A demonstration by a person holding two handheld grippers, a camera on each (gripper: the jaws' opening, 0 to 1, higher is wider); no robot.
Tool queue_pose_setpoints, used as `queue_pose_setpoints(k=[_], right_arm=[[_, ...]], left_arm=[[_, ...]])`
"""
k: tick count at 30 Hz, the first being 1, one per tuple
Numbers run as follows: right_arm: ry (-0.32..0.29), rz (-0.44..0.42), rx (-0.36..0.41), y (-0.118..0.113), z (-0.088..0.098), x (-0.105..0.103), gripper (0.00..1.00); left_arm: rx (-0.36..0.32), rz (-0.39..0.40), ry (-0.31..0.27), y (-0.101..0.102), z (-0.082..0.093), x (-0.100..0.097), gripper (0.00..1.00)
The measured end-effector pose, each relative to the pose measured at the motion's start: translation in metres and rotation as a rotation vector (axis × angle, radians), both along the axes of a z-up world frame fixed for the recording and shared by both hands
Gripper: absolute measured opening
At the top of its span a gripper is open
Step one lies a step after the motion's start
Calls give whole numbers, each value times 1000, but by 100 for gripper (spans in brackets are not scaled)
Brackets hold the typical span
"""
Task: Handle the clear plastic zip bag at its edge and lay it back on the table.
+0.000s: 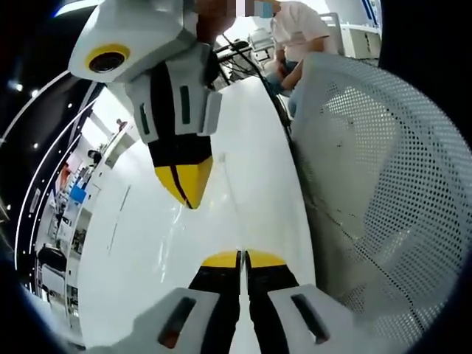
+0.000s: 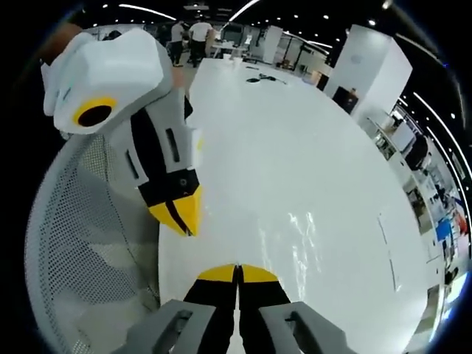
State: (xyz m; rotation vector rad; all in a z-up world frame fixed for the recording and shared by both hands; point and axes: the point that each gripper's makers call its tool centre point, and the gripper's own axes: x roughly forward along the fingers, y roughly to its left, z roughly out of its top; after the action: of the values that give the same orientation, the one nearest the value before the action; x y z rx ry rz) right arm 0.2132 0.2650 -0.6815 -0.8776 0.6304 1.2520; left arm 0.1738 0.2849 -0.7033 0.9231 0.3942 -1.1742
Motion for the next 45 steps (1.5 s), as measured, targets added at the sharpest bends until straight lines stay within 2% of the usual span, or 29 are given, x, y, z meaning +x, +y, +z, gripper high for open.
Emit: queue_pose_setpoints(k=[9,18,26,33,37,45], right_arm=[[-82,-11,36,3,12,12,0],[-196,-8,83,9,32,17,0],[-248,-36,123,10,44,22,0],[-277,-55,140,8,49,26,0],[-301,-47,150,10,52,27,0],[-289,-50,143,10,47,28,0]], left_arm=[[-3,15,4,-1,1,3,0],[-17,61,-16,2,8,16,0],[-16,75,-28,2,10,19,0],[7,61,-18,1,5,17,0],[2,90,-4,3,4,19,0],[1,101,-22,6,6,25,0]])
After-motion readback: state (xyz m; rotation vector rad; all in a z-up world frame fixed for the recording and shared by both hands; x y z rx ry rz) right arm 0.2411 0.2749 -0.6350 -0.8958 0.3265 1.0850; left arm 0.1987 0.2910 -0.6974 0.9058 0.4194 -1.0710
